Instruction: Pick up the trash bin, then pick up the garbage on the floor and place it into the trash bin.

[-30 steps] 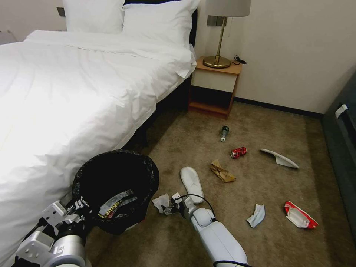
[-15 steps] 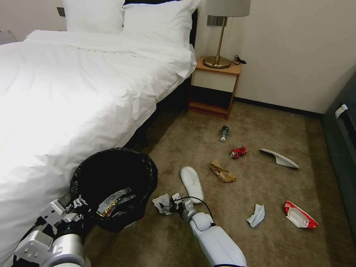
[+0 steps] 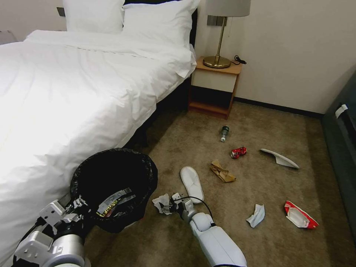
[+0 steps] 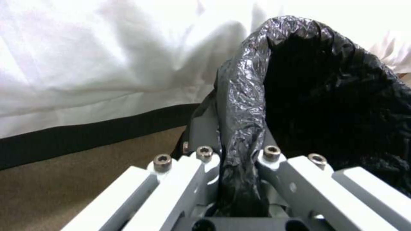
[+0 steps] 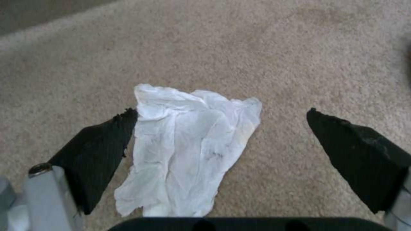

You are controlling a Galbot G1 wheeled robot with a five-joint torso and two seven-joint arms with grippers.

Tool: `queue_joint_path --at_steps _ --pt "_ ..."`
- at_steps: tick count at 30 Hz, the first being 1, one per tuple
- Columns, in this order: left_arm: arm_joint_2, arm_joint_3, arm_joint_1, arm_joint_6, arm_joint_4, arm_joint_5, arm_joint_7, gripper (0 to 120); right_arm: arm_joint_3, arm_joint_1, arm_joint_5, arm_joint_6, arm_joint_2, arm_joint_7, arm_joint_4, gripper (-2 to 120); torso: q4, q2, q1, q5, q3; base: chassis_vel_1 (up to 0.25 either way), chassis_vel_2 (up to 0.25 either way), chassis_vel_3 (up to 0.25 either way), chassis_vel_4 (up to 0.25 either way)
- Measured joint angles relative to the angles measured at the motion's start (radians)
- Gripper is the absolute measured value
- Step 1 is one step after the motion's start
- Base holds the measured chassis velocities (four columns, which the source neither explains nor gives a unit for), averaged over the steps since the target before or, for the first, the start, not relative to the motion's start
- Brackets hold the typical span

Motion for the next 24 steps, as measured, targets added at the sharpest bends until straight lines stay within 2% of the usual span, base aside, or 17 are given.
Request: queue_joint_path --at_steps 24 --pt "0.001 0.001 0.002 -0.003 0.0 0.004 -0.002 4 -0.001 -0.003 -0.008 -0.003 0.0 0.003 -0.002 100 0.0002 0.0 0.0 0.0001 0.0 0.012 0.013 0.013 0.012"
